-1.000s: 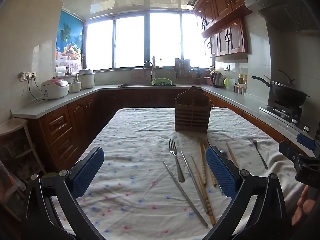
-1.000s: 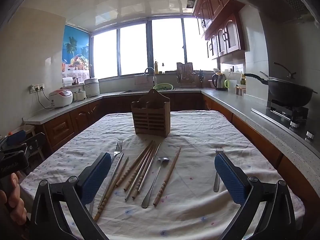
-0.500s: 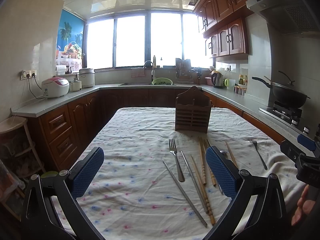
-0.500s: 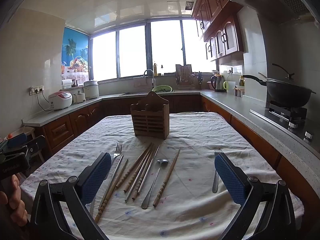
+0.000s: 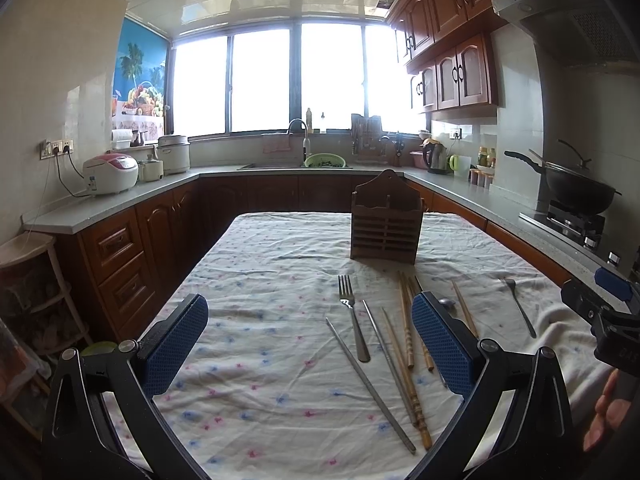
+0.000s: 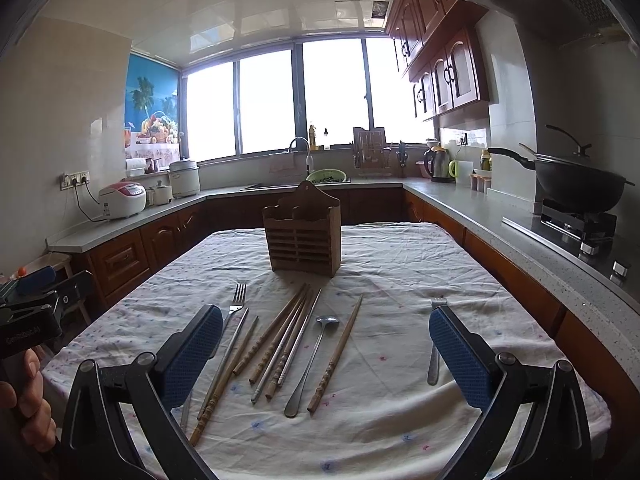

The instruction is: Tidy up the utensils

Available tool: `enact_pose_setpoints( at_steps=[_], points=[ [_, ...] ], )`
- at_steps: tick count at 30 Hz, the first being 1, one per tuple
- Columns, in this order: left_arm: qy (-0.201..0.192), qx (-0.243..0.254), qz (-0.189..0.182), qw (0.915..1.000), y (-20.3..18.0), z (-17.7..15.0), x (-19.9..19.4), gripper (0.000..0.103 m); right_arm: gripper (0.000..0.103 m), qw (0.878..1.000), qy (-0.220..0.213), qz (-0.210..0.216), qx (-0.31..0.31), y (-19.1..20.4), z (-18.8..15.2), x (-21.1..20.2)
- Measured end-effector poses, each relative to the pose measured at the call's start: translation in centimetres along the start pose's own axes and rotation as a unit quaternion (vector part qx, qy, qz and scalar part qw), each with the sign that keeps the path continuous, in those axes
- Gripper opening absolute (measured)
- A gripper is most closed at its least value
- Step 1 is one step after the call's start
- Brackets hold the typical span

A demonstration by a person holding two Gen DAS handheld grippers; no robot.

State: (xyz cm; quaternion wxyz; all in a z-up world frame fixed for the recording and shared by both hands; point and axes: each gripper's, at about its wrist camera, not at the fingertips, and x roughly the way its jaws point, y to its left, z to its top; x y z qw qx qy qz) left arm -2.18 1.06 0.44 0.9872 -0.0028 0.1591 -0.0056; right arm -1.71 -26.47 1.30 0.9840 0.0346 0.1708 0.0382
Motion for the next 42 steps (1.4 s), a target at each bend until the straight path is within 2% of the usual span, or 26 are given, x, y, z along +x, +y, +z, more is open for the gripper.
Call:
enact_pose_setpoints(
  at_steps=[29,42],
  points=[
    [0.003,0.003,-0.002,1.0000,-0.1,-0.1,0.5,0.103,0.103,1.000,0.003,0.005,-0.003,0.1,0.2,0.1],
    [0.017,0.006,-0.008,0.9998,-0.3,-0.1,1.7,0.103,0.103,1.000,0.007,0.006,0.000,0.0,0.5,0.7]
  ],
)
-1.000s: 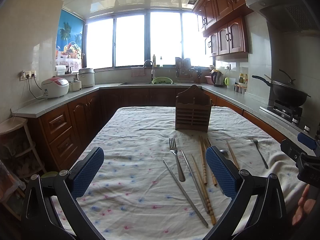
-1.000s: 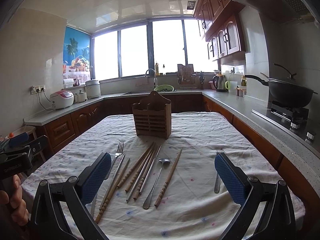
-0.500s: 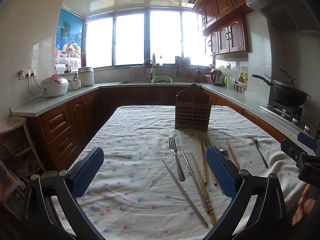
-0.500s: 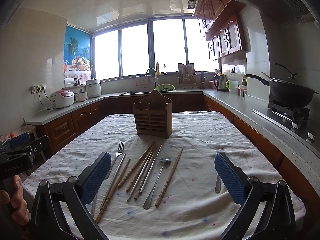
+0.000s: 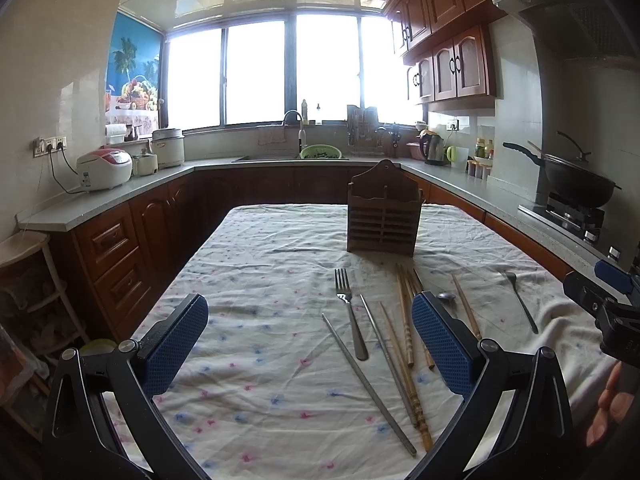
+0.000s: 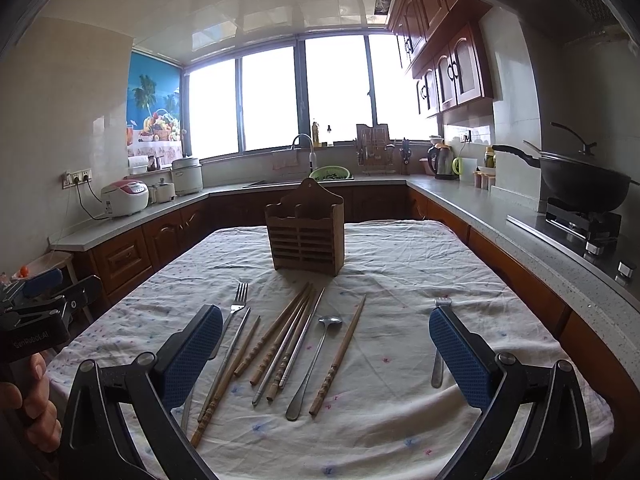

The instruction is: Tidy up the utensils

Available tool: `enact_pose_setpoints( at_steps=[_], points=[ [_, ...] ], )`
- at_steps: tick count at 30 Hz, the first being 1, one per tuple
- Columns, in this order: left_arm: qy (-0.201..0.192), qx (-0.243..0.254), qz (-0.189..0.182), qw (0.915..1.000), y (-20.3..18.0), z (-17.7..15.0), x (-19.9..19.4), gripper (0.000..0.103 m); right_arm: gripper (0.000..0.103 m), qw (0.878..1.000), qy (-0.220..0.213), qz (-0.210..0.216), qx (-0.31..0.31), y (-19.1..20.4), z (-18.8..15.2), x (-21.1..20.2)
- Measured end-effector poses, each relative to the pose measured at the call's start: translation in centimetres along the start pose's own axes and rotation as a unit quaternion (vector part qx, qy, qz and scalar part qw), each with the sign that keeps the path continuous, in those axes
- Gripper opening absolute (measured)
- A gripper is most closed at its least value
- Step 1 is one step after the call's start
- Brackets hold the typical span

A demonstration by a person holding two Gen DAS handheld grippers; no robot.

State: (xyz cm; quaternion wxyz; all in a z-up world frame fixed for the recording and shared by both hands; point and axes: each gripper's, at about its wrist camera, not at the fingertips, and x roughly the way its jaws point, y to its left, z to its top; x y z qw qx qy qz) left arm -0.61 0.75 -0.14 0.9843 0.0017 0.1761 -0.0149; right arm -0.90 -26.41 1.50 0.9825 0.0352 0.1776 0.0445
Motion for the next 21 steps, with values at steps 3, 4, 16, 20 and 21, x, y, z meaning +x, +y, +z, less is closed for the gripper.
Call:
enact_pose_setpoints(
  at_steps=[3,4,16,20,21],
  points=[
    [0.011,-0.001,-0.006,0.9999,0.0,0.1,0.7,0.103,0.103,1.000,0.003,0.001,0.003,-0.2,0.2,0.4],
    [0.015,-0.002,-0.010,0.9998,0.0,0.1,0.9,0.103,0.103,1.000,0.006,0.001,0.005,-0.4,0.2,0.6],
    [0.107,-0.019,-0.020,0.9939,1.3,0.1,6.9,0.103,0.103,0.998,0.048,0.007,0.033,-2.5,1.1,4.2],
    [0.142,-0.017,-0.020,0.9894,1.5,-0.2,9.4,0.102,0.103,0.997,0.068,0.013,0.046,-3.3,1.1,5.8],
    [0.150,-0.016,-0.020,0.9884,1.3,-0.1,10.1,0.100,0.103,0.996,0.073,0.015,0.049,-3.5,1.1,6.3]
  ],
)
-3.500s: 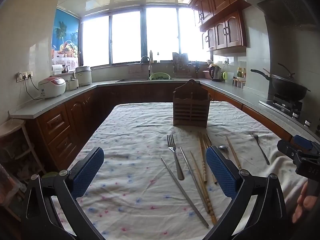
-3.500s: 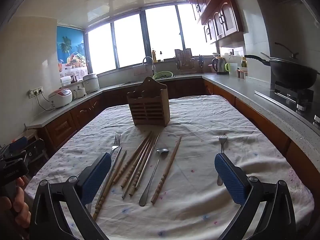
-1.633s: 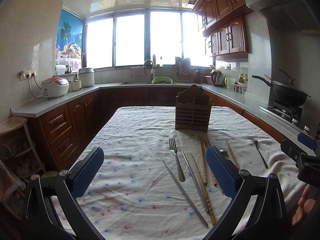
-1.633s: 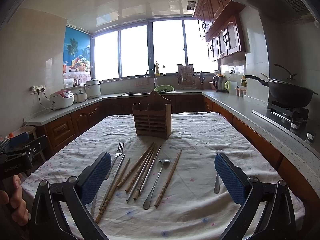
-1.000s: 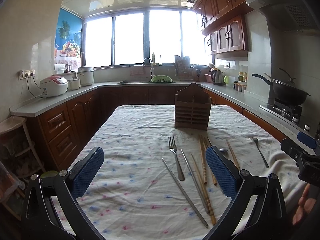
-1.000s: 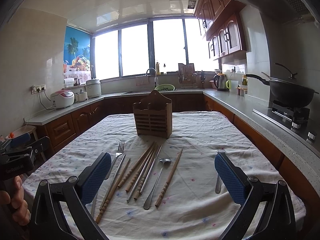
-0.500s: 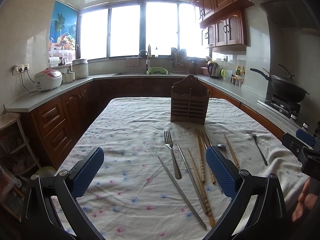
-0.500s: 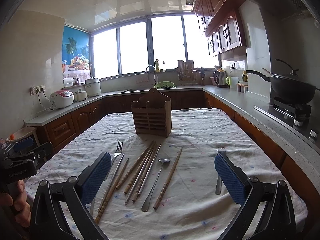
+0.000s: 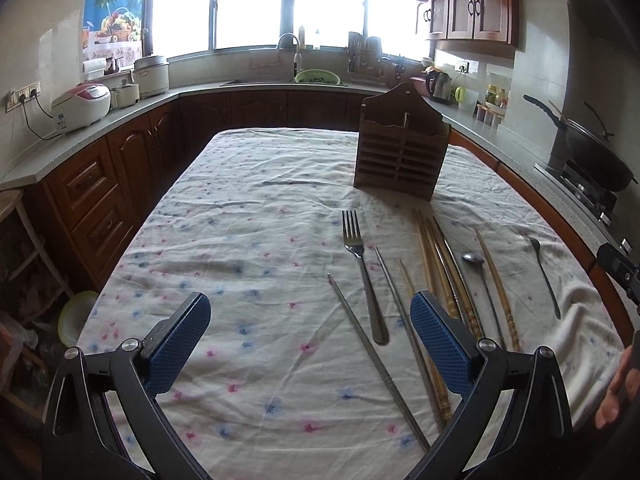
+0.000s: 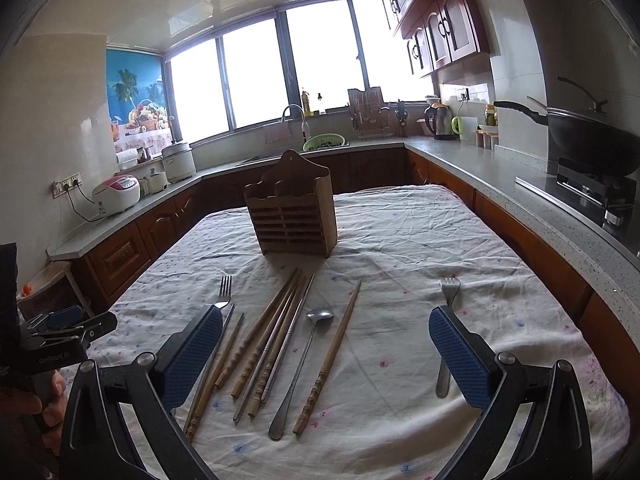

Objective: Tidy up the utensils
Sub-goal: 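Grasp a thin metal chopstick with the left tool while the right tool grasps a wooden chopstick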

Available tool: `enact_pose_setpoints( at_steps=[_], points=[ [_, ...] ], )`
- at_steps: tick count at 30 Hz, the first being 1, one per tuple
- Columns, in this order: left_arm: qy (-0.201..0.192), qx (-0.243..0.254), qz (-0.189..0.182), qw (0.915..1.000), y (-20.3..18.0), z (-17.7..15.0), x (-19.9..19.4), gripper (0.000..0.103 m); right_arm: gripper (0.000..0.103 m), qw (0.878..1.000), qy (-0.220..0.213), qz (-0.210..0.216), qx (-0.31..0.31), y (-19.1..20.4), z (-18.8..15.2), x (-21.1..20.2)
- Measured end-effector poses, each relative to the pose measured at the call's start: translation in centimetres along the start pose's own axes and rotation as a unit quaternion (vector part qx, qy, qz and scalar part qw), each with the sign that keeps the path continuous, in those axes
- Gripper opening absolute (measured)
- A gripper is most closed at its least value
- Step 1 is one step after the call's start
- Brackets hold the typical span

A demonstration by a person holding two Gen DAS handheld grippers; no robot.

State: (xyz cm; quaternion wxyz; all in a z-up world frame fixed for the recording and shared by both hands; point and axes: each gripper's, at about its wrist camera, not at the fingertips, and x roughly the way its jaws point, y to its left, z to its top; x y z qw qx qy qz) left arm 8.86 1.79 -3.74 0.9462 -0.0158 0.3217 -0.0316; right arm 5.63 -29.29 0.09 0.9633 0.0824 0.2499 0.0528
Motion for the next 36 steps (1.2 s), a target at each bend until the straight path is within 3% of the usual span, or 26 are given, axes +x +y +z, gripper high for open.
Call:
enact_pose_setpoints(
  at_steps=[7,14,23,29,32,36],
  points=[
    [0.062,0.003,-0.002,0.9981,-0.4,1.0,4.5,0.081,0.090,0.999,0.048,0.002,0.019,-1.2,1.0,4.1],
    [0.122,0.004,-0.014,0.9924,-1.0,1.5,8.3,0.064,0.055,0.993,0.106,-0.006,0.047,-2.7,1.9,9.6],
    [0.194,-0.002,-0.028,0.9807,-1.2,1.8,12.9,0.039,0.044,0.985,0.158,-0.015,0.061,-4.1,2.4,15.6],
    [0.205,0.003,-0.037,0.9780,-1.8,2.4,13.7,0.038,0.033,0.979,0.196,-0.026,0.050,-4.3,2.2,19.5],
    [0.200,0.041,-0.023,0.9788,-3.1,2.3,14.1,0.035,0.026,0.974,0.220,-0.039,0.035,-4.1,1.7,21.5],
    [0.184,0.077,-0.024,0.9797,-4.3,2.1,14.0,0.009,0.024,0.974,0.218,-0.059,-0.009,-3.0,1.5,22.4]
  ],
)
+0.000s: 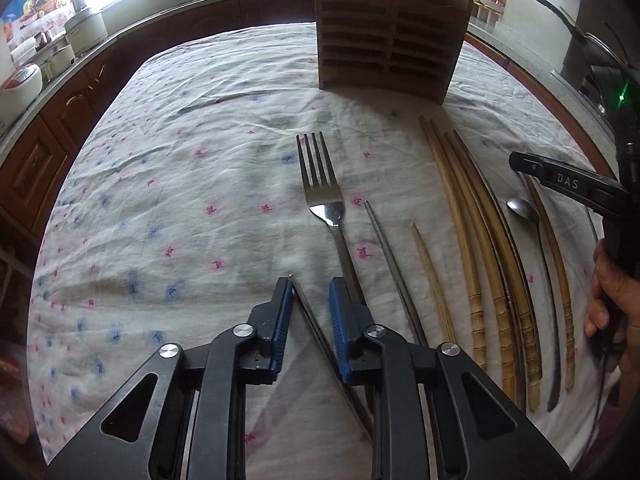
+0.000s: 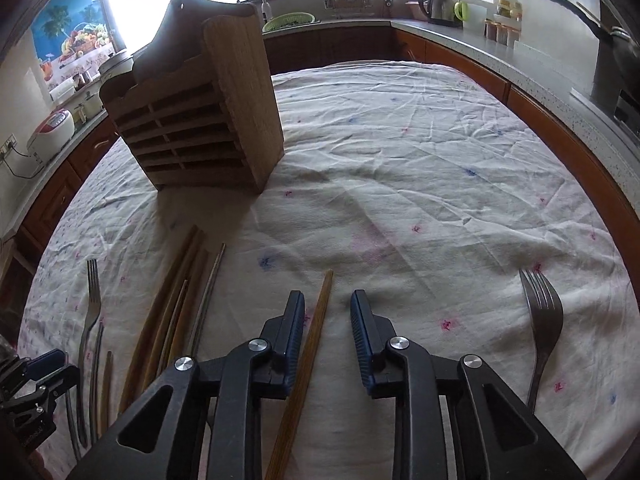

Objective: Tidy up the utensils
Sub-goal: 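Grasp a thin metal chopstick with the left tool while the right tool grasps a wooden chopstick, then lift both chopsticks and carry them above the wooden utensil holder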

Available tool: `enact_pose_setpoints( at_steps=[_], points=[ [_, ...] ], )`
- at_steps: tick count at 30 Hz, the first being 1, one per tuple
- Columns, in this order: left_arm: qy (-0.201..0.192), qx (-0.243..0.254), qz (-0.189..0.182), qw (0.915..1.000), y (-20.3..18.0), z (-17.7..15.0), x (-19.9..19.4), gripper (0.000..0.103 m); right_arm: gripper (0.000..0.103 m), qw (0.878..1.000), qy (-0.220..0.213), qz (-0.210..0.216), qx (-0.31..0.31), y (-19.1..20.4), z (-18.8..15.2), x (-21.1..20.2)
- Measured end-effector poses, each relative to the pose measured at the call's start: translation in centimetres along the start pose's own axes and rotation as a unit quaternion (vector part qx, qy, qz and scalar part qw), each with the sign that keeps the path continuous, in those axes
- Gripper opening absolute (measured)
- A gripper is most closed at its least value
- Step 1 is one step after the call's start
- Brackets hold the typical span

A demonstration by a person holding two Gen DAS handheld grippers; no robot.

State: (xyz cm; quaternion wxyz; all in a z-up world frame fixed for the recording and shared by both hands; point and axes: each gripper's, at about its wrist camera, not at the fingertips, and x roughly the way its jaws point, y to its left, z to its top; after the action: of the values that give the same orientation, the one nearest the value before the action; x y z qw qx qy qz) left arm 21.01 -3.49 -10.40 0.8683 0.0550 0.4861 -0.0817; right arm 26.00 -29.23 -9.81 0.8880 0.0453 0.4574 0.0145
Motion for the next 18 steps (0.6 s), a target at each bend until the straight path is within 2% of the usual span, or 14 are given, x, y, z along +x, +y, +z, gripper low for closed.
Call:
enact_pose_setpoints(
  at_steps=[1,2,4,8,18],
  points=[
    [-0.002,0.002,-0.001,1.0000,-0.1,0.1,0.0,0.007,0.021,1.000,-0.003,-0.007,-0.009,0.2,0.0,0.1],
    [-0.003,0.002,-0.003,1.0000,-0.1,0.1,0.1,0.007,0.012,1.000,-0.003,-0.008,-0.015,0.4,0.1,0.2],
    [-0.003,-0.004,-0.015,0.9999,0.3,0.2,0.0,0.004,0.007,1.000,0.000,0.008,-0.006,0.1,0.2,0.1],
    [-0.002,-0.031,-0.053,0.9981,1.7,0.0,-0.6,0.003,0.005,0.999,-0.007,0.050,0.018,-0.3,0.3,-1.3],
    [-0.059,-0.056,-0.086,0.9930,4.0,0.4,-6.7,0.003,0.005,0.992,-0.057,0.113,0.024,0.8,1.4,-7.4]
  ],
)
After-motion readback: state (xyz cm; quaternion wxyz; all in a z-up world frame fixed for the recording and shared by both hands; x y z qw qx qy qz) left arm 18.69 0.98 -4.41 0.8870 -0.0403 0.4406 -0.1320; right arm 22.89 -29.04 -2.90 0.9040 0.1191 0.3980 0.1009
